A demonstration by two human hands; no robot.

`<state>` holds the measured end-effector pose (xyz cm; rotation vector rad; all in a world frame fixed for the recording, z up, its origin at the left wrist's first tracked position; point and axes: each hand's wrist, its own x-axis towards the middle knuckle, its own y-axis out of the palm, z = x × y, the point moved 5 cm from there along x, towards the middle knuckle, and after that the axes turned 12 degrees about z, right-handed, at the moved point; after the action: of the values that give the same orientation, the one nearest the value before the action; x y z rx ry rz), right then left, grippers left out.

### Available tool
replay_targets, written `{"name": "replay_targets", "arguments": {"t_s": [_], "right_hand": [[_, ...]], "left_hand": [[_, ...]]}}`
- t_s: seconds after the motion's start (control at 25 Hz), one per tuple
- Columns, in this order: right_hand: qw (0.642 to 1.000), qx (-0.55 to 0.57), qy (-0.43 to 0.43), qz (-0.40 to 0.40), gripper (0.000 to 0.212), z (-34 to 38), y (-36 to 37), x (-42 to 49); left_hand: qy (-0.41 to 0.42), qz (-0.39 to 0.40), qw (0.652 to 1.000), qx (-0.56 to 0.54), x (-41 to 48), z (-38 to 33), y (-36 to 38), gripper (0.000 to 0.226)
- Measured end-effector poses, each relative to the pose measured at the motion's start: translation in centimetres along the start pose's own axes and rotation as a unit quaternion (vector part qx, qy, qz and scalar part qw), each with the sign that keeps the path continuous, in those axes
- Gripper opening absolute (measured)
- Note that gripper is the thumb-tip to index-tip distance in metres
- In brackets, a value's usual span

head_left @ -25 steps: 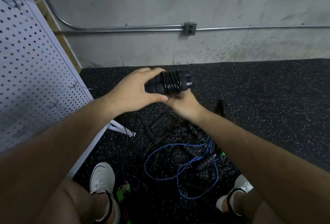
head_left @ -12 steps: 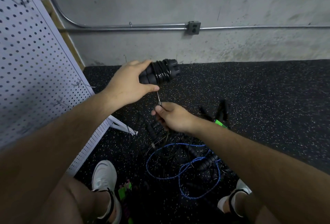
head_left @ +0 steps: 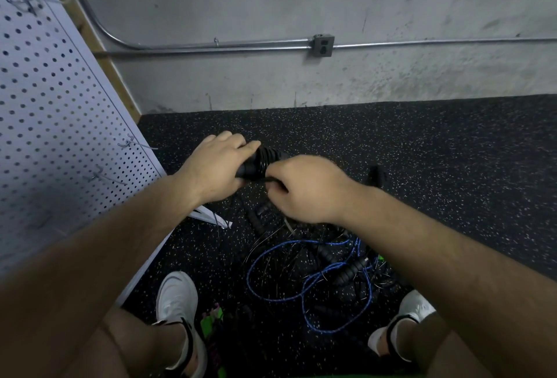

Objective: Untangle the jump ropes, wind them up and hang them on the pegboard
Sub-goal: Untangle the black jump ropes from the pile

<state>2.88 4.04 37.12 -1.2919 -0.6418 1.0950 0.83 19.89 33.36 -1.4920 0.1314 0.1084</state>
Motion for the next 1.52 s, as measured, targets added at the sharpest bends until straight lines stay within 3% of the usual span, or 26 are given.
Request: {"name": "replay_targets", "arguments": {"t_s": [0.16,0.32,0.56,0.6,0.68,0.72,0.8,1.0,1.2,1.24,1.36,1.4,1.44,1.52], "right_hand": [[0.986,-0.116,-0.08,-0.092,0.022,-2.3,-2.3,-0.8],[0.986,-0.075,-0.118,-0.088,0.024,-5.6,-2.3,-0.2],[0.981,0.122,-0.135,-0.064,0.026,-9.3,-1.4,0.9],[0.968,0.216,-0.12,-0.044,0.022,-9.7,-1.1,1.0],[0.899,0.432,-0.077,-0.012,0.016,-9.7,0.1,1.1],[0.893,0.449,-0.038,-0.013,0.02,-9.3,1.0,1.2],[0.927,0.374,0.027,-0.01,0.021,-8.2,2.7,1.3],[0.912,0.407,0.02,-0.047,0.029,-4.6,4.6,1.7],[0.819,0.513,0.076,-0.245,0.026,-4.5,3.3,-0.6],[0.78,0.562,0.083,-0.264,0.026,-5.0,2.9,-0.9],[0.59,0.768,0.012,-0.248,0.026,-5.3,1.0,-1.7],[0.555,0.799,-0.019,-0.228,0.025,-5.0,0.2,-2.0],[0.563,0.799,-0.038,-0.208,0.025,-4.6,-0.5,-2.2],[0.676,0.717,-0.039,-0.165,0.03,-3.3,-1.2,-2.5]], "left_hand": [[0.092,0.014,0.995,-0.032,-1.1,-3.1,0.0,0.067],[0.157,0.017,0.983,-0.089,-2.6,-5.9,-1.0,0.042],[0.116,0.055,0.953,-0.274,-4.6,-6.8,-3.4,0.085],[0.12,0.042,0.947,-0.297,-4.8,-7.0,-3.9,0.09],[0.114,-0.024,0.93,-0.349,-4.8,-6.8,-5.3,0.086],[0.103,-0.072,0.916,-0.38,-4.7,-6.2,-5.9,0.078],[0.046,-0.134,0.889,-0.435,-4.4,-4.4,-7.1,0.06],[-0.14,-0.135,0.859,-0.473,-2.4,3.1,-5.6,0.038],[-0.222,-0.14,0.808,-0.528,-1.3,8.1,-2.3,0.029],[-0.226,-0.143,0.794,-0.545,-1.2,8.6,-1.8,0.027],[-0.242,-0.145,0.774,-0.567,-1.0,9.2,-0.7,0.031],[-0.245,-0.143,0.778,-0.56,-0.9,9.1,-0.5,0.032],[-0.247,-0.14,0.789,-0.545,-0.8,8.9,-0.4,0.032],[-0.248,-0.121,0.819,-0.503,-0.5,8.3,-0.1,0.036]]}}
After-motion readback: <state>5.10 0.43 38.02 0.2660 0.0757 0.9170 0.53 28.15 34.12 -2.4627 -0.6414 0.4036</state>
